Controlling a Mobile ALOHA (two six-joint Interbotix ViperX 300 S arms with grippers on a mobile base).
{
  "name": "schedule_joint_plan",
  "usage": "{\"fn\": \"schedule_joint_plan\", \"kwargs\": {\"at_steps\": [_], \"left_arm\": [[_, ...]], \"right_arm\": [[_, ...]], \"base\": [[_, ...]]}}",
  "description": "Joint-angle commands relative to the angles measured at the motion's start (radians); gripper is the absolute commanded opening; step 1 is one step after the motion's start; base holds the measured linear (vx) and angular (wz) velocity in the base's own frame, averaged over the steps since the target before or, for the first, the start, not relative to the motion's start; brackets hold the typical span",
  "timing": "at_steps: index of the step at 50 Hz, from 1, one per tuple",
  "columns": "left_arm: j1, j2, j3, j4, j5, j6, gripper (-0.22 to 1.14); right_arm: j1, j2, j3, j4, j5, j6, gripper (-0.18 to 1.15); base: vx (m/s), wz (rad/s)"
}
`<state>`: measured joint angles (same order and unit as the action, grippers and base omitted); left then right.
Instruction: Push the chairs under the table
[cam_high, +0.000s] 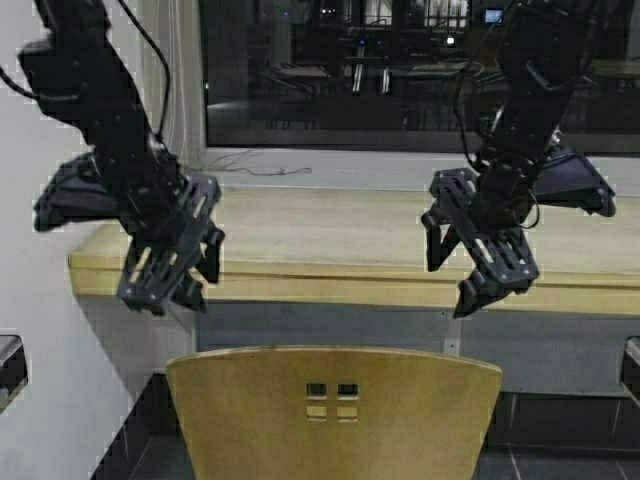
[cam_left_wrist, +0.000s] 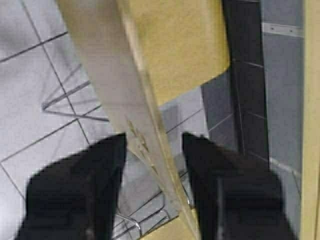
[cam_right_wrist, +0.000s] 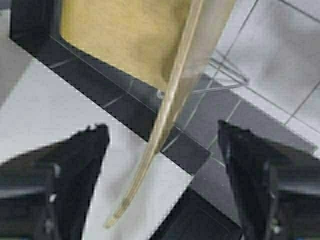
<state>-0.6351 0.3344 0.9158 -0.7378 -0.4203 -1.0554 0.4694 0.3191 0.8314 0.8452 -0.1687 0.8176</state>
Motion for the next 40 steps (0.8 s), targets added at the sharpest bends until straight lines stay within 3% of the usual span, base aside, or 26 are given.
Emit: {"fn": "schedule_joint_plan", "kwargs": {"at_steps": [1, 11, 25, 40], "left_arm": [[-0.005, 0.015, -0.015, -0.006, -0.005, -0.018, 0.77], [-0.002, 0.069, -0.064, -0.008, -0.003, -0.026, 0.77], [0.018, 0.156, -0.193, 0.104, 0.063, -0.025, 0.79], [0.028, 0.192, -0.206, 0.028, 0.071, -0.026, 0.86]], "right_arm": [[-0.003, 0.011, -0.023, 0.008, -0.009, -0.002, 0.97], [-0.003, 0.069, -0.061, 0.008, -0.012, 0.002, 0.97], [-0.003, 0.098, -0.091, 0.008, -0.063, -0.038, 0.97], [-0.003, 0.179, -0.150, 0.008, -0.035, -0.051, 0.97]], "base": [[0.00, 0.00], [0.00, 0.00], [0.00, 0.00], [0.00, 0.00]]}}
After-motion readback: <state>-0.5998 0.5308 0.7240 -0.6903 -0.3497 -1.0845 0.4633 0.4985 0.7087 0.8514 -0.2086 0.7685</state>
